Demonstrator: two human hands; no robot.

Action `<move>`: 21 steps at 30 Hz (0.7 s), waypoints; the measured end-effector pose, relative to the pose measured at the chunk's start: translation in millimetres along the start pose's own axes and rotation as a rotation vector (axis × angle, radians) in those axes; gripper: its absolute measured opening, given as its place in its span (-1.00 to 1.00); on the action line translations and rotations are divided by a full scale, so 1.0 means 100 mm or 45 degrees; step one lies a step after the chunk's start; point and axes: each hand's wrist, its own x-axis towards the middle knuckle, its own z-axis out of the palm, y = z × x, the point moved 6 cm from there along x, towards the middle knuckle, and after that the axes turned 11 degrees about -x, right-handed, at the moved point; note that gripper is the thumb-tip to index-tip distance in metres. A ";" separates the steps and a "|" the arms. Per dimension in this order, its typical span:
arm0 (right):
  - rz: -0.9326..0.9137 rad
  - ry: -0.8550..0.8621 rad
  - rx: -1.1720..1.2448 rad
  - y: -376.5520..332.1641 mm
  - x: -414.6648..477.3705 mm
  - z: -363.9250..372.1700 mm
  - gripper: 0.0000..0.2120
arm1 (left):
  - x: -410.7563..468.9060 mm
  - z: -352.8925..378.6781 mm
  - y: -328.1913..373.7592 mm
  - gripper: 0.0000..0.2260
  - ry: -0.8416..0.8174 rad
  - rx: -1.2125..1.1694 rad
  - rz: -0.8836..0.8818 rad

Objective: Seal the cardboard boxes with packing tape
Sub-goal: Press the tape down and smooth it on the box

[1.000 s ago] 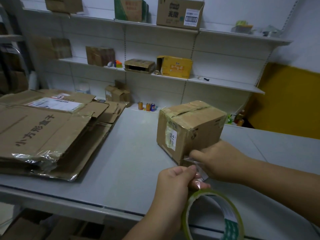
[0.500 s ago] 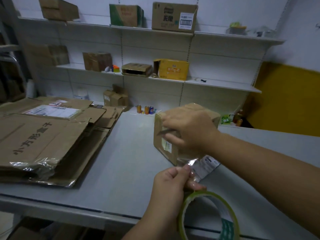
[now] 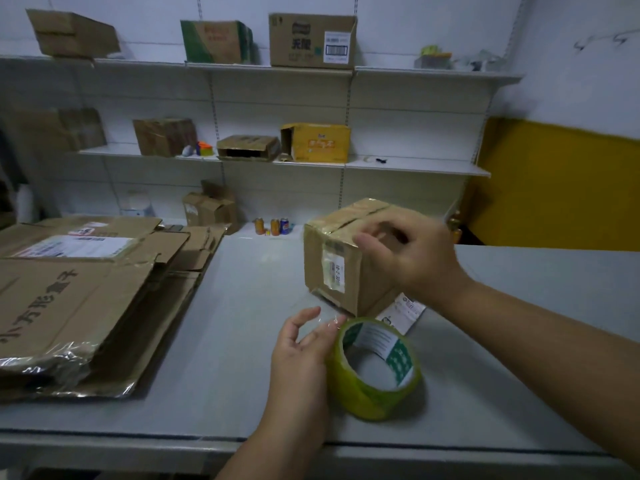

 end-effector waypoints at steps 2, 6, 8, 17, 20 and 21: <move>-0.026 -0.137 0.171 -0.08 -0.38 -0.13 -0.64 | -0.01 0.01 0.00 -0.72 -0.018 -0.039 -0.022; -0.194 -0.709 0.076 -0.12 -1.16 -0.04 -0.74 | 0.00 0.03 0.06 -0.62 -0.056 -0.008 -0.056; -0.232 -0.723 0.041 -0.07 -1.20 -0.05 -0.79 | 0.02 0.05 0.10 -0.67 -0.085 0.049 -0.075; -0.273 -0.852 0.023 0.04 -1.23 -0.31 -0.77 | 0.15 0.04 0.24 -0.79 -0.107 0.880 0.243; -0.288 -0.927 -0.019 0.10 -1.28 -0.39 -0.82 | 0.10 0.08 0.24 -0.72 -0.181 1.583 0.429; -0.290 -0.944 -0.027 0.12 -1.29 -0.39 -0.82 | 0.08 0.07 0.24 -0.70 -0.183 1.673 0.437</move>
